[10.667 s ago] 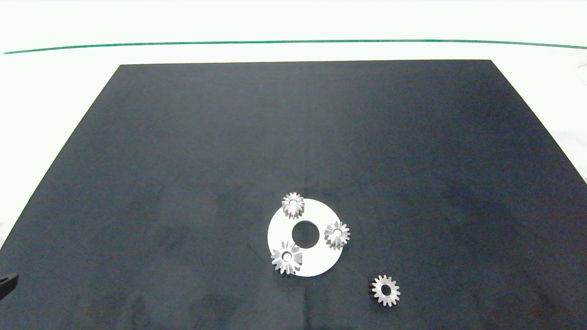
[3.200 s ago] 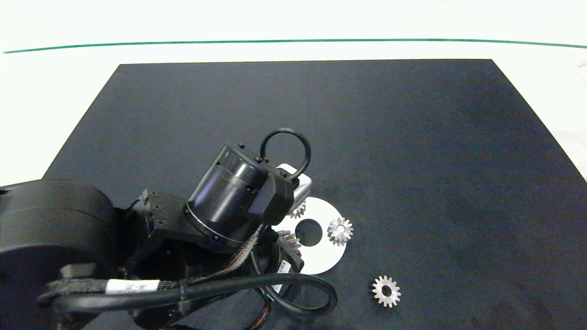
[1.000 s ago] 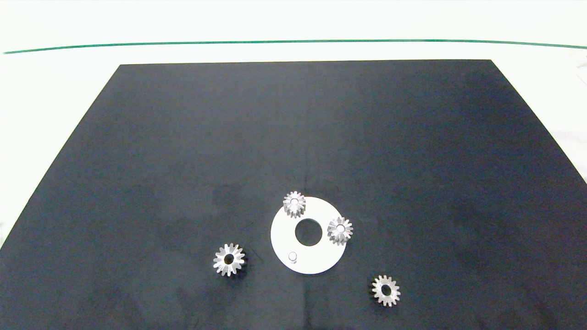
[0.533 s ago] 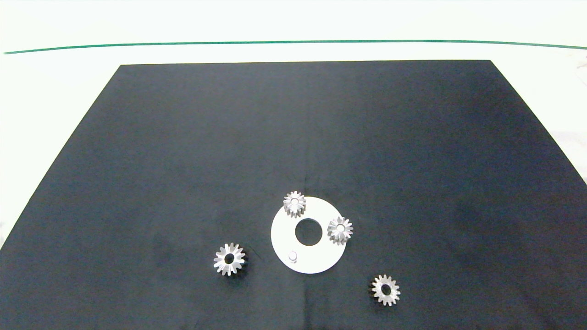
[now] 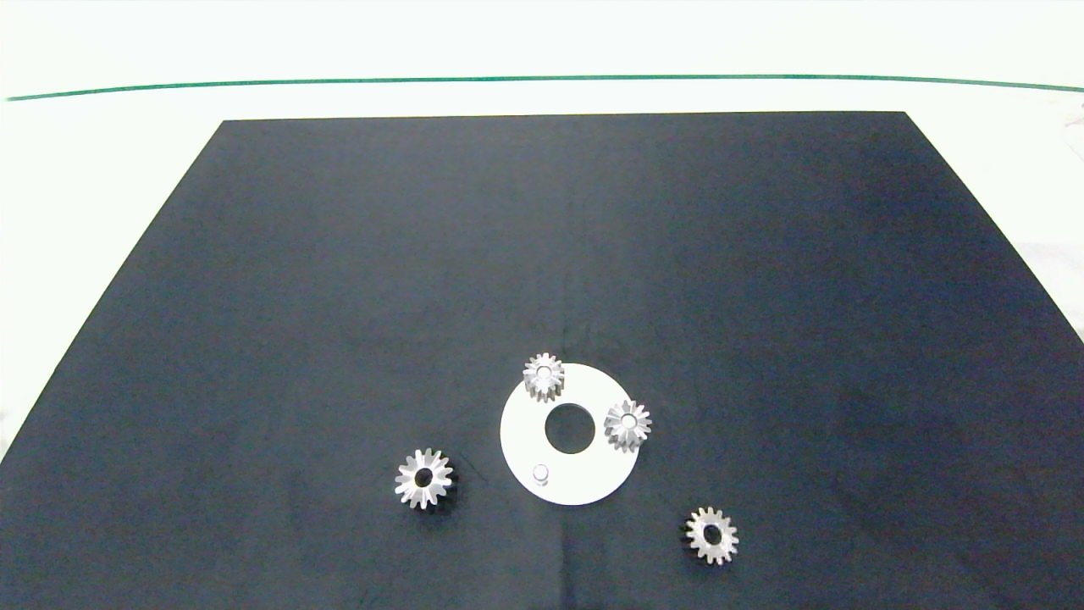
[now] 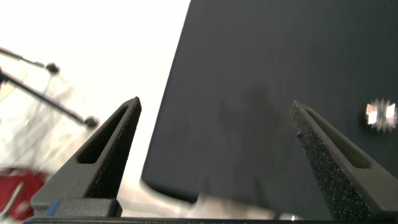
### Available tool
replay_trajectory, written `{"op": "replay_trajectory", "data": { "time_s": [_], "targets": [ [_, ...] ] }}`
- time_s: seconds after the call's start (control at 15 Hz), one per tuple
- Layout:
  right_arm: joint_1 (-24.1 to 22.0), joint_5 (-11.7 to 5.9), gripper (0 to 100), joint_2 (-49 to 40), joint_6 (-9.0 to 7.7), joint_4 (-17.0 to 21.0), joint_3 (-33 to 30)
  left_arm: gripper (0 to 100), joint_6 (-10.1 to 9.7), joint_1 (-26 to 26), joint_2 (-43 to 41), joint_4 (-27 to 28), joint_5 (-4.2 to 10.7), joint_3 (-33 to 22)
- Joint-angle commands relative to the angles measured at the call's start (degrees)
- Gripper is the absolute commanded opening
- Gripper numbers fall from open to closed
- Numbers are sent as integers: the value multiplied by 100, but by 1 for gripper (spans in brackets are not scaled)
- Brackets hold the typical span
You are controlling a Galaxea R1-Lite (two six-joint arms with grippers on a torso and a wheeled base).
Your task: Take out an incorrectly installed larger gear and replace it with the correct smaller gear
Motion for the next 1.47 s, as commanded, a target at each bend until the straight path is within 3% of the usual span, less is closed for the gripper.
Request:
{"op": "replay_trajectory", "data": {
  "time_s": [0.07, 0.27, 0.53, 0.6, 0.67, 0.73, 0.8, 0.87, 0.93, 1.07, 1.2, 1.33, 1.47],
  "targets": [
    [778, 333, 100, 172, -121, 56, -365, 100, 1, 57, 342, 339, 14, -521],
    [883, 351, 100, 471, -112, 161, -312, 100, 36, 268, 799, 339, 14, -529],
    [1006, 403, 100, 1271, -86, 161, -233, 100, 502, 215, 2029, 313, 5, -925],
    [1050, 430, 100, 1508, -33, 117, -171, 100, 669, 189, 2355, 313, 5, -1145],
    [1191, 439, 100, 1772, 11, 91, -163, 100, 713, 162, 2618, 313, 5, -1312],
    [1402, 439, 100, 2009, 160, 73, -119, 100, 722, 136, 2776, 322, 5, -1364],
    [1534, 439, 100, 2150, 292, 38, -57, 100, 722, 92, 2838, 322, 5, -1364],
    [1736, 412, 100, 2352, 547, -199, 83, 100, 625, -93, 3023, 339, -30, -1347],
    [1771, 386, 100, 2431, 574, -402, 198, 100, 335, -260, 3075, 348, -39, -1268],
    [1771, 280, 100, 2633, 565, -648, 426, 100, 45, -796, 3286, 295, -12, -1347],
    [1762, 175, 100, 3090, 582, -982, 655, 100, 45, -866, 3295, 322, -12, -1171],
    [1727, 122, 100, 3319, 644, -1597, 1024, 100, 72, -901, 3286, 322, -12, -1136],
    [1762, -89, 100, 3371, 749, -2071, 1208, 100, 72, -892, 3286, 322, -12, -1171]
  ]
}}
